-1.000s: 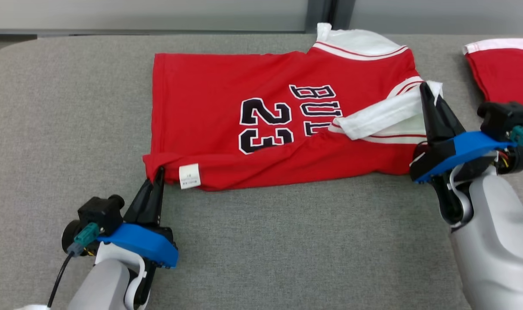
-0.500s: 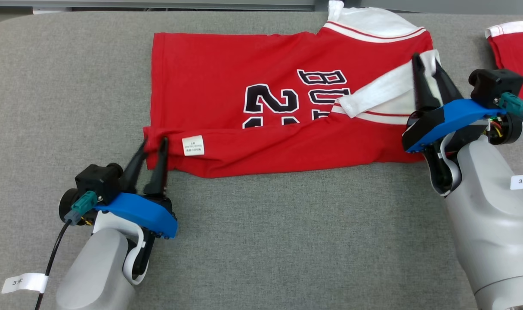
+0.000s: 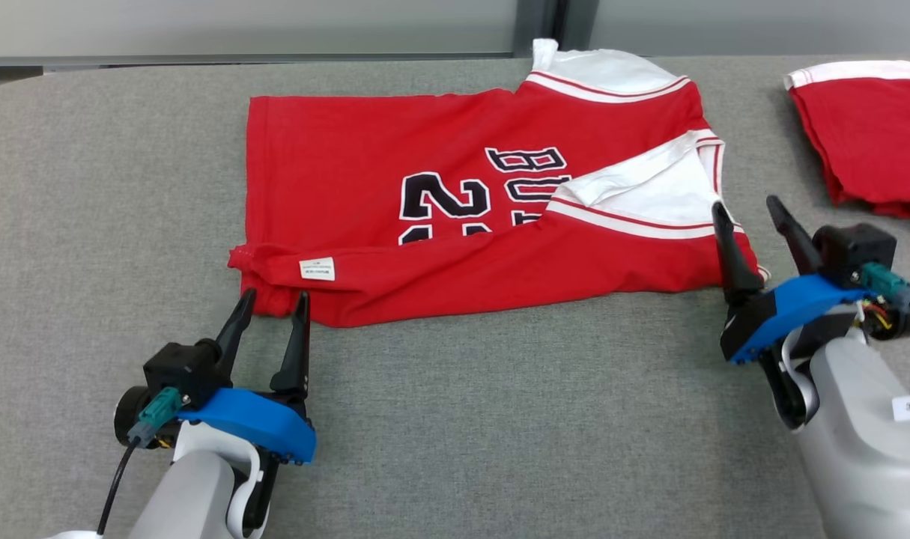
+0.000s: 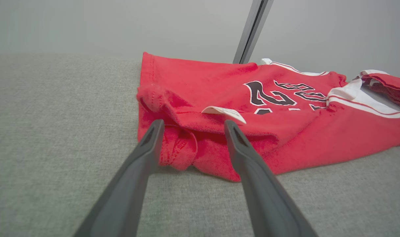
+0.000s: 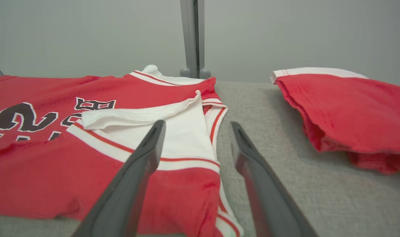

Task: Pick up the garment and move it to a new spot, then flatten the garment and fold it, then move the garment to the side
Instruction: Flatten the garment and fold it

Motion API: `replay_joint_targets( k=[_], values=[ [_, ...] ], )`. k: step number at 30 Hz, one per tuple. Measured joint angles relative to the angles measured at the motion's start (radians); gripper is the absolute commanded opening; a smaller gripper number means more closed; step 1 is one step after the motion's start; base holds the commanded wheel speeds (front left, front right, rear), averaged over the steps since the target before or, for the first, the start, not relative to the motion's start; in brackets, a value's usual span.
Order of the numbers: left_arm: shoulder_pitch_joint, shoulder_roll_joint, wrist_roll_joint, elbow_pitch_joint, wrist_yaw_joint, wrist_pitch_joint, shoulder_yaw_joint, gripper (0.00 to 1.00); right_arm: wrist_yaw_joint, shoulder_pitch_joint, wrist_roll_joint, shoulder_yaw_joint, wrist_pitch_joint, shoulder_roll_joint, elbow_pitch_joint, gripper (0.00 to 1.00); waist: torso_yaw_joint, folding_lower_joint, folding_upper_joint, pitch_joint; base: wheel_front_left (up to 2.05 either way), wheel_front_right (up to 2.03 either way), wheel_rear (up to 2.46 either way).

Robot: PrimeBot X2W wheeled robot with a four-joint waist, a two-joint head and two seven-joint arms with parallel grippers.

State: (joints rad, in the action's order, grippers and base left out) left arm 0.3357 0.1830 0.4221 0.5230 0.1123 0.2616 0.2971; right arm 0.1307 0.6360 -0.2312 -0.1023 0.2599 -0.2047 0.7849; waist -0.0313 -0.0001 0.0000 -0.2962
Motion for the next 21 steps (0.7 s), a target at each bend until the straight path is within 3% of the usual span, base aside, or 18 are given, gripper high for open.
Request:
replay_joint_targets(
  k=[10, 21],
  values=[
    [-0.007, 0.004, -0.047, 0.043, -0.024, 0.000, -0.031, 1.00, 0.000, -0.050, 0.019, 0.002, 0.000, 0.011, 0.021, 1.00, 0.014, 0.0000, 0.0000, -0.011, 0.00, 0.00, 0.00],
    [0.034, -0.001, -0.060, 0.155, -0.011, 0.000, -0.038, 1.00, 0.000, -0.043, 0.063, 0.012, -0.004, 0.029, 0.102, 1.00, 0.010, 0.0000, 0.0000, -0.026, 0.00, 0.00, 0.00]
  ],
)
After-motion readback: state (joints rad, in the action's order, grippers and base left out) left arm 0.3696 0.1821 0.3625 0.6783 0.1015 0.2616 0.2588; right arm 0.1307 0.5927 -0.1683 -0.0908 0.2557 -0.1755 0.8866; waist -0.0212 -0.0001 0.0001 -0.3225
